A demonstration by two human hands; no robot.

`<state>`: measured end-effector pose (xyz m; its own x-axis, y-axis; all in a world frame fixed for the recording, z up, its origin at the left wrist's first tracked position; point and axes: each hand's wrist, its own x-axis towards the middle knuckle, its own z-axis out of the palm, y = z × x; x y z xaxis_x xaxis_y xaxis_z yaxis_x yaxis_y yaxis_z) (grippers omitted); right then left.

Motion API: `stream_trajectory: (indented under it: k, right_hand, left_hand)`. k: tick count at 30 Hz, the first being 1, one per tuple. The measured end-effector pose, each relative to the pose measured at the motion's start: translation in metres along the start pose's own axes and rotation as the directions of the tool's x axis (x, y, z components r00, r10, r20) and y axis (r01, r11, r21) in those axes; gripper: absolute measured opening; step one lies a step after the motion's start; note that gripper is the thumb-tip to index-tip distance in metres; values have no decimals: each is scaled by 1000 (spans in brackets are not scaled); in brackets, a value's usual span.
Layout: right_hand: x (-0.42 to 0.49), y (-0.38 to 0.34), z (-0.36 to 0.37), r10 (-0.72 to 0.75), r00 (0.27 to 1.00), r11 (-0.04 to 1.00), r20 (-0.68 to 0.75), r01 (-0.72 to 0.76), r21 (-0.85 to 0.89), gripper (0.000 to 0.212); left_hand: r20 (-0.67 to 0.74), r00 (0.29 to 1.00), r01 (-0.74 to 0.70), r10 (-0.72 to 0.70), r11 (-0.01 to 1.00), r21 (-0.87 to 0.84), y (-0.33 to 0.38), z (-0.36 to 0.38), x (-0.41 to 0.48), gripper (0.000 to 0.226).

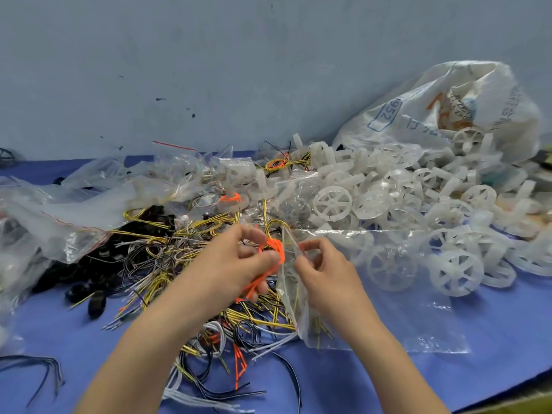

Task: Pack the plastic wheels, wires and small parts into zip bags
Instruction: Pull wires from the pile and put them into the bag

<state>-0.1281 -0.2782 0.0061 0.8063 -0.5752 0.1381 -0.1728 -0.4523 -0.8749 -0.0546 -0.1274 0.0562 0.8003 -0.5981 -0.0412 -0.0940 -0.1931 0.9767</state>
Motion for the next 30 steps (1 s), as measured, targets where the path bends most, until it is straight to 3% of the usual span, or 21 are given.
stream_trajectory:
  k: [4, 9, 15, 18, 21, 24, 30]
  right_hand:
    - [-1, -4, 0, -19, 999, 1000, -46, 19, 1, 2]
    - [-5, -15, 2, -84, 992, 994, -100, 76, -75, 4]
    - [-13, -25, 6, -157, 980, 978, -121, 137, -160, 2]
    - [-12, -27, 3, -155, 979, 980, -130, 137, -141, 3]
    - [-13, -28, 1, -140, 983, 983, -117, 125, -131, 3]
    - [-16, -29, 2, -150, 983, 980, -103, 135, -145, 2]
    - [-20, -35, -1, -136, 987, 979, -82, 122, -162, 4]
  left_hand:
    - [-4, 999, 34, -34, 996, 83, -19, 18, 7, 49]
    - [82, 994, 65, -66, 998, 16, -24, 28, 9, 12]
    - [-79, 997, -26, 23, 999, -38, -18, 36, 15, 11]
    - [24, 998, -52, 55, 994, -99, -17, 39, 17, 4]
    - [143, 987, -66, 77, 995, -77, -16, 43, 17, 23]
    - [234, 972, -10, 27, 997, -76, -18, 47, 15, 33]
    - [420, 907, 134, 3, 946, -295, -14, 48, 13, 39]
